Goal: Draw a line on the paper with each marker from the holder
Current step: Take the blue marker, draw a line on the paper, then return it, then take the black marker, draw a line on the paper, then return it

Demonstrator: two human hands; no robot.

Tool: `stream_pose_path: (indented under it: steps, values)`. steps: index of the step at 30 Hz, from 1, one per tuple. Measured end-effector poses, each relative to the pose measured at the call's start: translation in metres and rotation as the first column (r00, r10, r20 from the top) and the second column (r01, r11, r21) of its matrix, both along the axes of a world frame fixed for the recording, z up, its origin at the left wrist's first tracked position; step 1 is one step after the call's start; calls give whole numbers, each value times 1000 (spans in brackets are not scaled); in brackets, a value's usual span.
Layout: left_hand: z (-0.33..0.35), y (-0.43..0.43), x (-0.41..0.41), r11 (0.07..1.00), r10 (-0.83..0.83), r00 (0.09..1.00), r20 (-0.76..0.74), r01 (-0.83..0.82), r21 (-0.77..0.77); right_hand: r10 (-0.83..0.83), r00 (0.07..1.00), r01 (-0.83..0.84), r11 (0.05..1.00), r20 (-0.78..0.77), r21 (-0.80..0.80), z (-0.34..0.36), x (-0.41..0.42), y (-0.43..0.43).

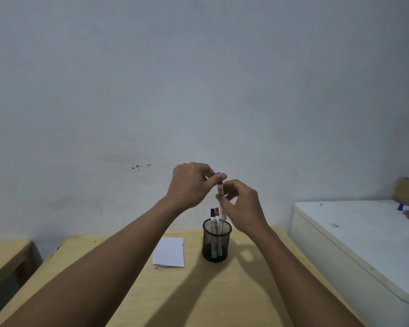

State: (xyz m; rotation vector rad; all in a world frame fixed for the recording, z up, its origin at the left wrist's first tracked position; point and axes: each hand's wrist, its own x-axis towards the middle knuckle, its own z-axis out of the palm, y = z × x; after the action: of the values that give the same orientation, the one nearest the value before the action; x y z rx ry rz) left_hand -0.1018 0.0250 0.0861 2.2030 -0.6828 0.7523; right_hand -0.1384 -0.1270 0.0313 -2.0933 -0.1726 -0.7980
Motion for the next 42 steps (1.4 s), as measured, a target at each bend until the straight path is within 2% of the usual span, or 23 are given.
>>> stream_pose_path:
  steps: [2, 5, 9, 14, 18, 29, 34, 39, 42]
  values:
    - [-13, -8, 17, 1000, 14, 998, -62, -15, -17, -25, 999, 25, 999, -21, 21, -6, 14, -8]
    - [-45, -13, 43, 997, 56, 982, -180, -47, 55, -37, 997, 34, 998, -73, -53, -25, 35, -18]
    - [-94, -17, 67, 995, 87, 939, -333, -67, 73, -53, 986, 36, 993, -156, -113, -55, 61, -23]
    - [-117, -21, 88, 997, 51, 897, -438, -20, 76, -113, 967, 62, 973, -227, -220, -79, 78, -27]
    - [-122, -28, 99, 999, -2, 883, -469, 26, 45, -200, 954, 123, 940, -223, -318, -85, 82, -29]
    - [-139, -37, 102, 999, 17, 895, -445, -33, -28, -227, 946, 139, 928, -230, -347, -100, 89, -32]
    - [-131, -35, 100, 990, 0, 895, -446, -64, -129, -209, 959, 148, 943, -189, -297, -91, 85, -33]
    - [-99, -23, 81, 953, -44, 920, -388, -77, -292, -225, 974, 225, 970, 3, -91, -70, 73, -22]
    - [-69, -8, 62, 881, -123, 917, -380, -75, -467, -122, 991, 125, 991, -54, 56, -47, 60, -9]
